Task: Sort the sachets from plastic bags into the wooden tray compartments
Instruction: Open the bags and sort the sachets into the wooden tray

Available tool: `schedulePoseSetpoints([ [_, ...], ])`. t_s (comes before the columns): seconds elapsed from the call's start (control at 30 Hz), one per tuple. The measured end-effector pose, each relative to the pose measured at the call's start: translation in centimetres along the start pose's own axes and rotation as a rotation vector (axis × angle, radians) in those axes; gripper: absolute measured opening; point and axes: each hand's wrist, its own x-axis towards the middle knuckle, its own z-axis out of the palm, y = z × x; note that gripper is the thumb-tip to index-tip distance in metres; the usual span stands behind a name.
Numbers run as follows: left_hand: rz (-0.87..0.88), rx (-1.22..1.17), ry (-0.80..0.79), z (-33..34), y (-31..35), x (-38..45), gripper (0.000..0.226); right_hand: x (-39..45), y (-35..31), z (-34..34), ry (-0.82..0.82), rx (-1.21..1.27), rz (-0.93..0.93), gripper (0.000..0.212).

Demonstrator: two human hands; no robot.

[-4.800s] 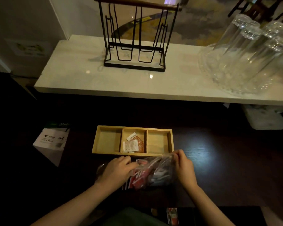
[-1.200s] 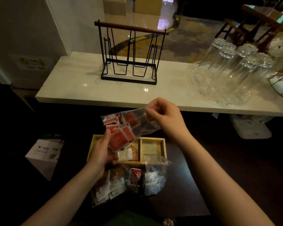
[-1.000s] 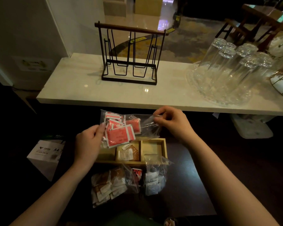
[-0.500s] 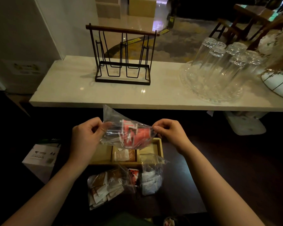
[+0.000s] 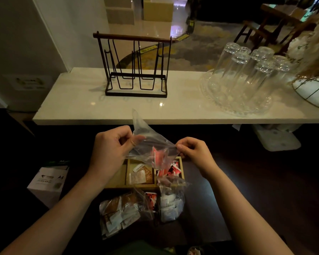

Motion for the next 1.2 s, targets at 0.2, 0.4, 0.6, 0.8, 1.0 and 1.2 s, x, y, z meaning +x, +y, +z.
schedulePoseSetpoints([
  [0.2,0.084,0.005,-0.034,0.2,1.8,1.2,0.040,-0.4,0.6,-0.5,0.048,0.098,-0.012,0.008],
  [0.4,0.143,-0.038,-0.080,0.9,3.8,1.6,0.032,-1.3,0.9,-1.1,0.190,0.176,-0.069,0.014],
  [0.6,0.164,0.005,-0.043,1.4,3.8,1.8,0.044,-1.8,1.1,-1.0,0.255,0.223,-0.092,0.012],
  [0.8,0.191,0.034,0.050,0.4,4.6,1.7,0.041,-2.5,0.2,-1.1,0.334,0.286,-0.186,0.012],
  [1.0,0.189,0.080,0.050,1.6,2.7,1.0,0.043,-2.6,1.4,-1.8,0.377,0.186,-0.156,0.015],
  [1.2,-0.066,0.246,-0.198,6.0,-1.7,-1.5,0.014,-2.8,5.8,-2.7,0.629,-0.113,0.045,0.006],
])
